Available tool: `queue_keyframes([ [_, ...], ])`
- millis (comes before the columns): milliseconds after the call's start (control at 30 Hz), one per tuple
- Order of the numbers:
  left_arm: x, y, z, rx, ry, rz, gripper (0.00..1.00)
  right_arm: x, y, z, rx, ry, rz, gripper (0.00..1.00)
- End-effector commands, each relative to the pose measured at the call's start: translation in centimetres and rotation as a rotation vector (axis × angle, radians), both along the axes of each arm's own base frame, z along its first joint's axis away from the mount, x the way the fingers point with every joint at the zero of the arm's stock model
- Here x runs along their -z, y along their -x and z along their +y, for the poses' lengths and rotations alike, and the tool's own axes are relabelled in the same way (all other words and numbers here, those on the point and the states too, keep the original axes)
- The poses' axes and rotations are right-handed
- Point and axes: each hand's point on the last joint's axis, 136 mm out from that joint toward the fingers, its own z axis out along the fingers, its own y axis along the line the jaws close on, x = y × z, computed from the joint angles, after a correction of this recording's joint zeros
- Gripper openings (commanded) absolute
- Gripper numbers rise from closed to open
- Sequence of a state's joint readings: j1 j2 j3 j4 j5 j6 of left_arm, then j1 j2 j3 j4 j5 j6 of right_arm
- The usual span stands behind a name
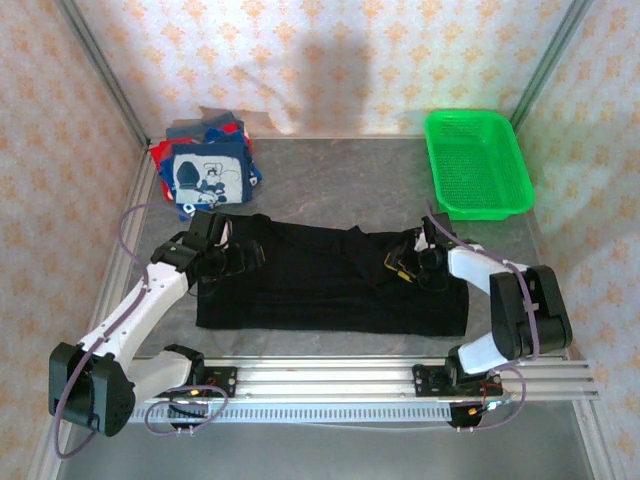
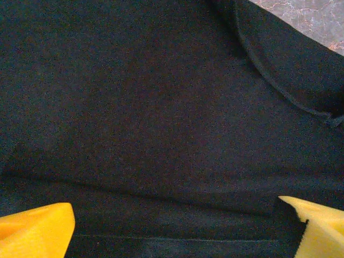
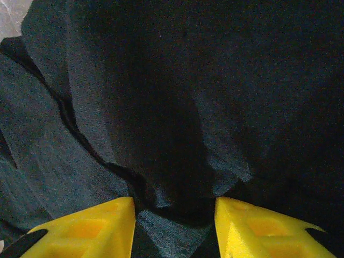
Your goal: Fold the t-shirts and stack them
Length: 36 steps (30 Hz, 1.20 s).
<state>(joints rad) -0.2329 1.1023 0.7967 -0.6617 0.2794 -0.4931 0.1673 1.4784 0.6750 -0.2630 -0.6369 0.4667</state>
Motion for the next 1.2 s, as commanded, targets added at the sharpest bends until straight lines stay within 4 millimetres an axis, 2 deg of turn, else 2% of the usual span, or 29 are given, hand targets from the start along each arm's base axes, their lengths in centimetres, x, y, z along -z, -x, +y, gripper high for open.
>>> queue_keyframes([
  [0,-0.5,-0.5,0.4,-0.012,-0.016,-0.019,0.96,0.1,0.7,0.2,0.002,-0.020,0.021,0.43],
  [167,-0.6,-0.6,0.5,-0.018,-0.017,-0.024,0.96,0.2,1.7,0.1,0.014,-0.025,0.032,0.45],
  [400,-0.5,-1.0,0.4,-0.019,-0.013,-0.019,0.96,0.9,1.4,0.1,0.042,-0.036,0.035,0.41],
  [600,-0.5,-0.7,0.5,-0.019,-0.019,-0.018,0.96,0.6,1.0,0.2,0.053,-0.049,0.031,0.27],
  [767,-0.6,-0.5,1.1,-0.035,-0.030,-0.019,0.96,-1.0,0.7,0.2,0.041,-0.038,0.007,0.14],
  [867,-1.1,-1.1,2.0,-0.107,0.002,-0.009,0.96,-2.2,0.4,-0.2,0.027,-0.004,-0.004,0.05],
  [967,-2.3,-2.1,3.1,-0.147,-0.013,0.002,0.96,-3.6,-0.1,-0.6,0.015,0.036,-0.021,0.00],
  [1167,-4.5,-5.3,5.2,-0.165,-0.085,-0.005,0.96,-6.8,-1.9,-1.8,-0.011,0.137,-0.070,0.00],
])
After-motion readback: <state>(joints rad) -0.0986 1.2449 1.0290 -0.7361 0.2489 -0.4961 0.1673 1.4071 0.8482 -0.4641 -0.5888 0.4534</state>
